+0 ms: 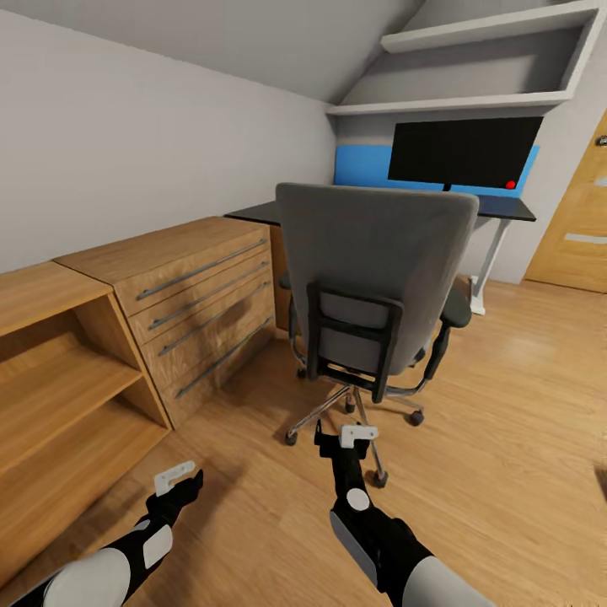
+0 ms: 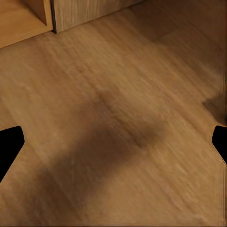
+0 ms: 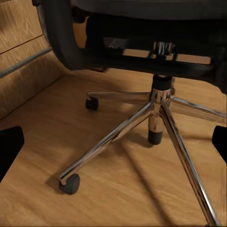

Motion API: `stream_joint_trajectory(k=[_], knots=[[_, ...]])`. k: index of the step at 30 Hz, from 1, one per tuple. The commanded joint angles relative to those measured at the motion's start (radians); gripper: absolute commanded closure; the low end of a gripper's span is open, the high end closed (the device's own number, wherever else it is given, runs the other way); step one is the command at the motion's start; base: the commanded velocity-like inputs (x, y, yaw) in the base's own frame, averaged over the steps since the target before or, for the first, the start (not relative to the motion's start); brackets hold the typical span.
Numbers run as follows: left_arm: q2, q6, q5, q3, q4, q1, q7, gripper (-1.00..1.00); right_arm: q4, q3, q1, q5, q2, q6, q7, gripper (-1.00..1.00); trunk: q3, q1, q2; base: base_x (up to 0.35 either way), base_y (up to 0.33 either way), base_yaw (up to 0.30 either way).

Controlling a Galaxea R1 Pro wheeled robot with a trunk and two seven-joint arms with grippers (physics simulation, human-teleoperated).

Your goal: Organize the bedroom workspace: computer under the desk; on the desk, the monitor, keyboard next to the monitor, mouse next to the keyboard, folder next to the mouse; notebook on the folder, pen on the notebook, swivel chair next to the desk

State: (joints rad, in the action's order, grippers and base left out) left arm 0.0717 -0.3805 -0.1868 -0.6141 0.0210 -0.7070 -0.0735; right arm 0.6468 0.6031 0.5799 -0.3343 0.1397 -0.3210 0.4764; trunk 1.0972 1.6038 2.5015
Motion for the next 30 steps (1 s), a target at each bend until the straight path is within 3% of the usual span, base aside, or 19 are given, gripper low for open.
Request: stream_joint_trajectory(k=[1, 6, 11, 19, 30], knots=[[0.0, -0.003, -0.008, -0.009, -0.001, 0.0, -0.003, -1.0, -0.003, 0.007, 0.001, -0.01, 0.0, -0.007, 0.005, -1.0, 0.0, 0.0, 0.0, -0.002, 0.002, -0.178], [-0.001, -0.004, -0.008, -0.009, -0.001, 0.0, -0.003, -1.0, -0.011, 0.007, 0.001, -0.012, 0.0, -0.01, 0.007, -1.0, -0.005, 0.0, 0.0, -0.001, 0.001, -0.196], [-0.001, -0.004, -0.008, -0.009, -0.001, 0.0, -0.003, -1.0, -0.062, 0.005, 0.001, -0.014, 0.016, -0.013, 0.007, -1.0, -0.01, 0.0, 0.0, 0.0, 0.0, -0.206], [-0.001, -0.005, -0.009, -0.009, -0.001, 0.003, -0.006, -1.0, -0.188, 0.004, 0.001, -0.016, 0.032, -0.081, 0.01, -1.0, -0.017, 0.0, 0.0, 0.0, 0.0, -0.209], [-0.006, -0.008, -0.01, -0.008, -0.001, 0.006, -0.006, -1.0, -0.284, -0.001, 0.001, -0.018, 0.03, -0.16, 0.011, -1.0, -0.026, 0.0, 0.0, 0.0, 0.0, -0.215]])
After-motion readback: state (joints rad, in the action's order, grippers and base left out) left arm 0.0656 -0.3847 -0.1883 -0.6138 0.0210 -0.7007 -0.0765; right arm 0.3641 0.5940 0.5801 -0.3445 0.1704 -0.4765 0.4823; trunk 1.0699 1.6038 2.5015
